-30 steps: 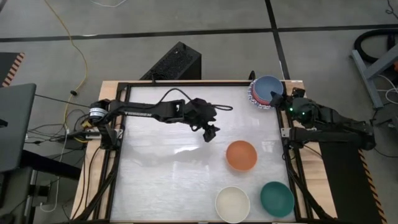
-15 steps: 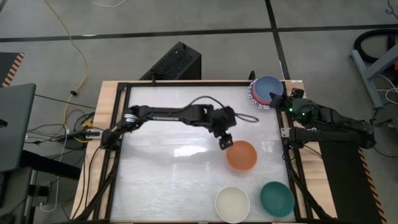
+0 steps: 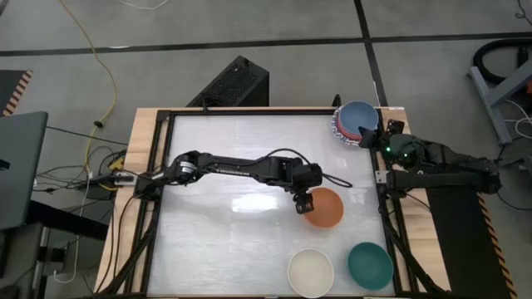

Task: Nest bowls inside each other
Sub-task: Stack the brown bowl on top of the blue bowl

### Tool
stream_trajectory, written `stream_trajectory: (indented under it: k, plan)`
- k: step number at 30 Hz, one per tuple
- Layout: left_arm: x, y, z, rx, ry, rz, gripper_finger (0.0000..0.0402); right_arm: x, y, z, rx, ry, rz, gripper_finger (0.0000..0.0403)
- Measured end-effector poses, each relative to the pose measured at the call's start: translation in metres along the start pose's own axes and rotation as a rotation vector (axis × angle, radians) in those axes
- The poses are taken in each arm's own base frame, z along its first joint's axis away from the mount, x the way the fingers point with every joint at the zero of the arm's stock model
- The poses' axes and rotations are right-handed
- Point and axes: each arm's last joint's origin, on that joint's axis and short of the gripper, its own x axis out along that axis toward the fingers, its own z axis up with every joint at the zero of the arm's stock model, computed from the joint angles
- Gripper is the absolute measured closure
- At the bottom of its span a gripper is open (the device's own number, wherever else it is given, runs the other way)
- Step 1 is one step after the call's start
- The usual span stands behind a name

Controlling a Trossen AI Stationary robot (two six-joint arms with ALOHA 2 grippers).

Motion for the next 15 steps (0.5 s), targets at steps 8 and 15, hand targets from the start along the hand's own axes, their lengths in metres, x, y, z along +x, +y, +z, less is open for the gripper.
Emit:
stream_trajectory:
  k: [8, 15]
  plan:
    - [0.000, 0.000, 0.006, -0.002, -0.064, 0.028, 0.0164, 0.000, 0.000, 0.000, 0.001, 0.000, 0.000, 0.0391]
    - [0.030, 0.000, -0.007, 0.003, -0.013, 0.012, 0.0164, 0.000, 0.000, 0.000, 0.000, 0.000, -0.001, 0.0391]
